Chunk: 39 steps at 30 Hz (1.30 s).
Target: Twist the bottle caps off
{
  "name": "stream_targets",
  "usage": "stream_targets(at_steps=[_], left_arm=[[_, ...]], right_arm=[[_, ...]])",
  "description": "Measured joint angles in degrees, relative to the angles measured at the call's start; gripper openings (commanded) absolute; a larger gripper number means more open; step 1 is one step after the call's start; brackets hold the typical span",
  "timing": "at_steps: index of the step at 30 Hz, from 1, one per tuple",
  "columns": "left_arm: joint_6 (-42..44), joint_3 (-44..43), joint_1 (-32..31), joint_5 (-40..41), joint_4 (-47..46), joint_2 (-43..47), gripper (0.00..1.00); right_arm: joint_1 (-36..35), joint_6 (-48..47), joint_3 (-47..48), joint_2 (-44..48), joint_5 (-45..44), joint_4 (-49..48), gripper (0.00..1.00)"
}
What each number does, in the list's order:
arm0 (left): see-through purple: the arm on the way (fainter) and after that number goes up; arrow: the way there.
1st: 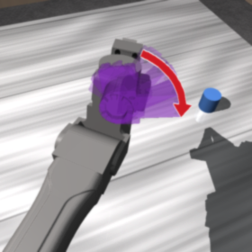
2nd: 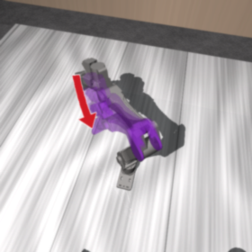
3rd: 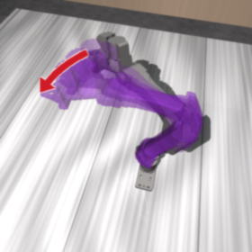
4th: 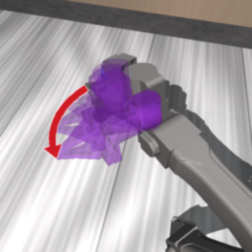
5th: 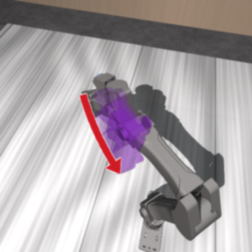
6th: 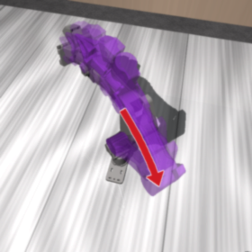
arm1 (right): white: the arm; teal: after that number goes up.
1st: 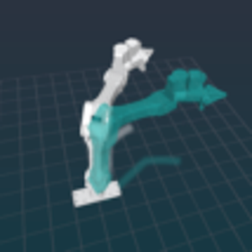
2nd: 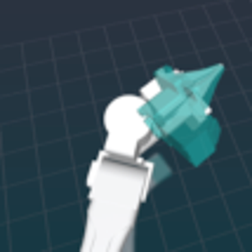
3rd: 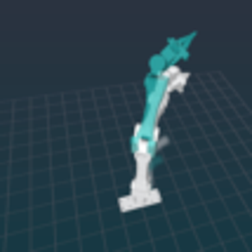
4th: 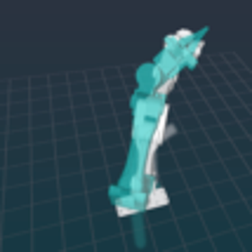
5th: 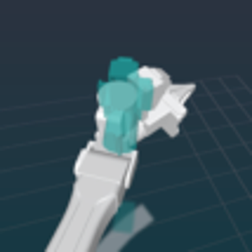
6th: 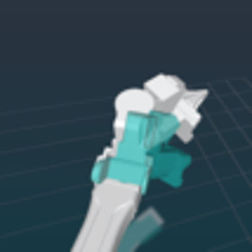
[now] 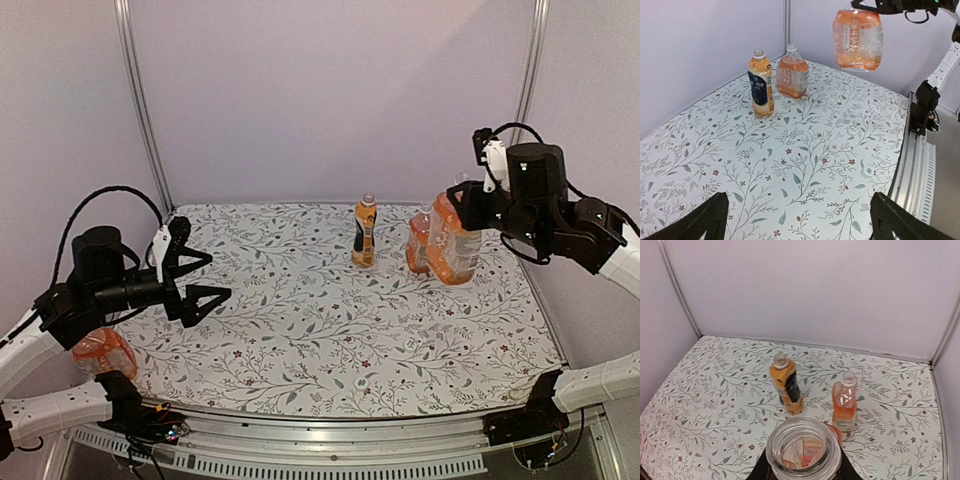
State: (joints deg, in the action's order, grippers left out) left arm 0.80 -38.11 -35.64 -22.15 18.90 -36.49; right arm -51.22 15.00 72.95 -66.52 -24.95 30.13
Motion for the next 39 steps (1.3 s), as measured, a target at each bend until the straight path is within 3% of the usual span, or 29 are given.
stream_targets(at_steps=[4, 8, 11, 16, 23, 27, 39], left_arm=[[-0.2, 3.3, 0.1, 6.6, -3.9, -2.0, 1.00], [-0.8, 5.2, 0.1, 8.9, -6.3, -4.9, 1.00], [-2.0, 6.7, 0.2, 9.9, -7.5, -6.7, 1.00], [-2.3, 8.0, 0.2, 10.4, -8.2, -9.4, 1.00], [-1.9, 8.1, 0.5, 11.2, -9.1, -11.7, 1.00], [-2.0, 8.1, 1.1, 11.8, -10.0, -13.5, 1.00], [-2.1, 7.4, 2.1, 12.5, -11.1, -14.2, 1.00]], right_arm=[[10.3, -0.8, -4.9, 9.8, -8.9, 1.3, 0.00], [22.6, -4.1, -11.5, 10.6, -10.3, -7.6, 0.00], [28.5, -7.4, -19.3, 5.8, -7.2, -20.8, 0.00], [35.4, -10.4, -22.4, -9.1, 0.9, -37.9, 0.00], [39.1, -13.0, -24.0, -23.4, 7.5, -62.0, 0.00], [39.9, -12.7, -24.0, -30.6, 9.1, -70.3, 0.00], [39.5, -6.4, -23.3, -34.6, 8.6, -69.9, 0.00]])
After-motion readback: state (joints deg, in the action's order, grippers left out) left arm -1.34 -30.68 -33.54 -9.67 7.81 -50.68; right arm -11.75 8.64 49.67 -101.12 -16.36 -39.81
